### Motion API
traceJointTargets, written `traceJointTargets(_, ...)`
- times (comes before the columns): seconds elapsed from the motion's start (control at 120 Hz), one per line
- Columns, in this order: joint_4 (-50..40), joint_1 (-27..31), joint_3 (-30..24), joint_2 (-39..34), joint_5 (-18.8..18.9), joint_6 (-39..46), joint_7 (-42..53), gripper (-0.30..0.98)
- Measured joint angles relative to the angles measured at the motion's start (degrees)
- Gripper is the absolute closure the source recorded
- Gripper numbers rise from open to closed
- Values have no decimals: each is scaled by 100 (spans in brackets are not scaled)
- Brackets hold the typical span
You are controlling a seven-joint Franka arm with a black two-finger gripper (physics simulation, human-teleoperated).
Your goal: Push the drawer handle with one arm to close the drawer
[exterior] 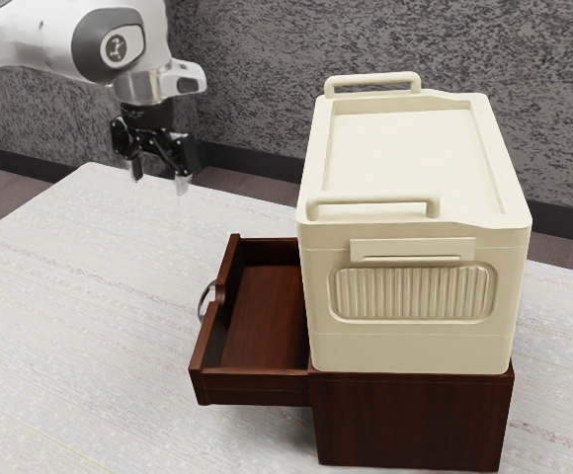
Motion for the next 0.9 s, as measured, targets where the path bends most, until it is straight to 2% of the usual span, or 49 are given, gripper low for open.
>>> traceJointTargets(0.35, 37, -34, -60, -23, 18, 506, -52, 0)
traceJointTargets(0.408, -482, 18, -118, -345, 3, 658, -55, 0)
traceJointTargets(0.508, -1933, 132, -202, -1015, -48, 1039, -62, 0)
traceJointTargets(0.6, -2833, 208, -303, -1310, -94, 1438, -74, 0)
traceJointTargets(0.7, -3257, 263, -434, -1395, -91, 1856, 42, 0)
traceJointTargets(0.817, -3464, 292, -507, -1410, -44, 2280, 761, 0)
traceJointTargets(0.9, -3542, 363, -517, -1386, -2, 2485, 1373, 13)
